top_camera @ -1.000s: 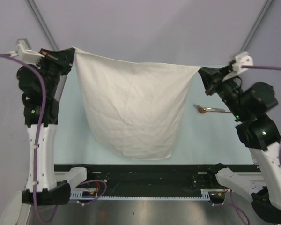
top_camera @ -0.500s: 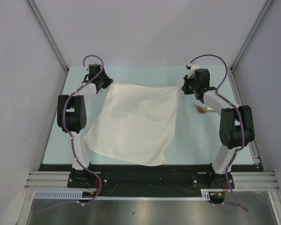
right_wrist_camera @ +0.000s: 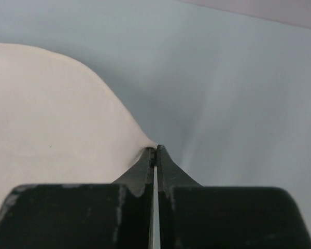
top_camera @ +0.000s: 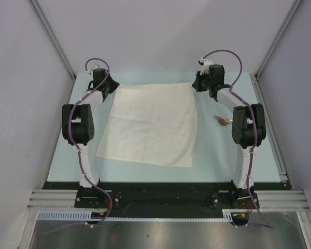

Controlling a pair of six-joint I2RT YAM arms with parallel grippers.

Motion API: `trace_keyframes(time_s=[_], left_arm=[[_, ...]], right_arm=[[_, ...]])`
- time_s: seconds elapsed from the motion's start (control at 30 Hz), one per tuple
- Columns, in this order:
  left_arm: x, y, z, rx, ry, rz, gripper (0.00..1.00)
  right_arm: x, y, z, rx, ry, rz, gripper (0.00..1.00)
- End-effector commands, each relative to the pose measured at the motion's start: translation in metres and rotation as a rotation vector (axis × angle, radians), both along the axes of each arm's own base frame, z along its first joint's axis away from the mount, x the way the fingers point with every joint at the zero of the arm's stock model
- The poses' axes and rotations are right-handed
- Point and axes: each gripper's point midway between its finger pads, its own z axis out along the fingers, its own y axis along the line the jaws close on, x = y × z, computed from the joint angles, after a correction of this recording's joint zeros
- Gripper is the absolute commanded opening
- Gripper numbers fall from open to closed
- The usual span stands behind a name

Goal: Fold the napkin into a case and place the utensils inside
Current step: Flatten out the crumpled napkin at the center of the board, then fold and flatten the napkin at the center of the board.

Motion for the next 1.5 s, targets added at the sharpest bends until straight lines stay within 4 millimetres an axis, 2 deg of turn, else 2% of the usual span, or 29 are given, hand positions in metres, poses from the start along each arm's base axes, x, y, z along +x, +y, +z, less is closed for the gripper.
trace_keyframes(time_s=[0.0,0.03,0.07,0.1,0.13,0.23,0.37,0.47,0.53,0.73,0.8,0.83,0.87,0.9,0.97,1.0,1.03,1.07,1.1,1.13,1.17,1.2,1.23,1.27,1.3,1.33,1.37,1.43,1.47], left_arm=[[0.005,0.011,0.038,0.012,-0.108,0.02,0.0],[0.006,0.013,0.038,0.022,-0.106,0.029,0.0],[0.006,0.03,0.036,0.027,-0.099,0.055,0.0],[0.007,0.03,0.037,0.022,-0.1,0.05,0.0],[0.007,0.029,0.038,0.008,-0.103,0.036,0.0],[0.004,0.03,0.035,0.009,-0.092,0.039,0.0],[-0.005,0.039,0.04,-0.001,-0.072,0.061,0.0],[-0.009,0.053,0.055,0.015,-0.089,0.079,0.0],[-0.007,0.057,0.065,0.015,-0.094,0.071,0.0],[-0.016,0.058,0.069,0.004,-0.087,0.067,0.0],[-0.026,0.055,0.059,-0.015,-0.041,0.06,0.0],[-0.032,0.054,0.068,-0.022,-0.046,0.065,0.0],[-0.041,0.053,0.064,-0.029,-0.008,0.069,0.0],[-0.049,0.054,0.061,-0.033,0.017,0.079,0.0],[-0.072,0.053,0.064,-0.032,0.067,0.098,0.0],[-0.08,0.054,0.065,-0.029,0.081,0.101,0.0],[-0.094,0.056,0.058,-0.022,0.133,0.117,0.0],[-0.107,0.059,0.064,-0.009,0.141,0.135,0.0],[-0.117,0.058,0.064,-0.007,0.156,0.137,0.0],[-0.129,0.057,0.063,-0.002,0.179,0.136,0.0],[-0.142,0.06,0.052,0.012,0.211,0.145,0.0],[-0.153,0.059,0.063,0.02,0.195,0.141,0.0],[-0.167,0.06,0.056,0.033,0.236,0.143,0.0],[-0.18,0.061,0.045,0.047,0.276,0.147,0.0],[-0.19,0.065,0.051,0.071,0.275,0.157,0.0],[-0.204,0.069,0.044,0.103,0.324,0.164,0.0],[-0.215,0.073,0.038,0.124,0.353,0.179,0.0],[-0.234,0.077,0.039,0.149,0.378,0.196,0.0],[-0.245,0.078,0.029,0.152,0.403,0.199,0.0]], right_arm=[[0.019,0.022,0.024,0.041,-0.043,0.071,0.0],[0.02,0.028,0.023,0.048,-0.035,0.092,0.0],[0.023,0.031,0.027,0.05,-0.038,0.096,0.0],[0.023,0.031,0.016,0.042,0.0,0.099,0.0],[0.026,0.034,0.024,0.039,-0.016,0.102,0.0],[0.026,0.03,0.023,0.023,-0.004,0.089,0.0],[0.016,0.025,0.029,0.015,0.016,0.087,0.0],[0.018,0.024,0.044,0.041,-0.015,0.088,0.0],[0.018,0.027,0.043,0.052,0.001,0.103,0.0],[0.014,0.034,0.025,0.038,0.066,0.107,0.0],[0.005,0.035,0.028,0.021,0.093,0.096,0.0],[0.0,0.035,0.032,0.027,0.108,0.076,0.0],[-0.01,0.036,0.029,0.029,0.15,0.061,0.0],[-0.018,0.038,0.047,0.028,0.133,0.056,0.0],[-0.04,0.04,0.04,0.027,0.205,0.007,0.0],[-0.051,0.042,0.052,0.044,0.204,0.005,0.0],[-0.07,0.047,0.039,0.041,0.252,0.007,0.0],[-0.08,0.048,0.036,0.051,0.268,-0.006,0.0],[-0.092,0.047,0.051,0.045,0.239,-0.016,0.0],[-0.113,0.049,0.028,0.02,0.291,-0.015,0.0],[-0.121,0.048,0.025,0.015,0.301,-0.031,0.0],[-0.131,0.049,0.024,0.012,0.315,-0.02,0.0],[-0.142,0.046,0.023,-0.001,0.333,-0.018,0.0],[-0.162,0.04,0.007,-0.037,0.391,-0.027,0.0],[-0.17,0.033,0.001,-0.067,0.406,-0.049,0.0],[-0.18,0.03,0.007,-0.067,0.403,-0.049,0.0],[-0.197,0.024,-0.007,-0.08,0.449,-0.054,0.0],[-0.214,0.023,0.0,-0.049,0.451,-0.057,0.0],[-0.228,0.023,-0.011,-0.049,0.489,-0.043,0.0]])
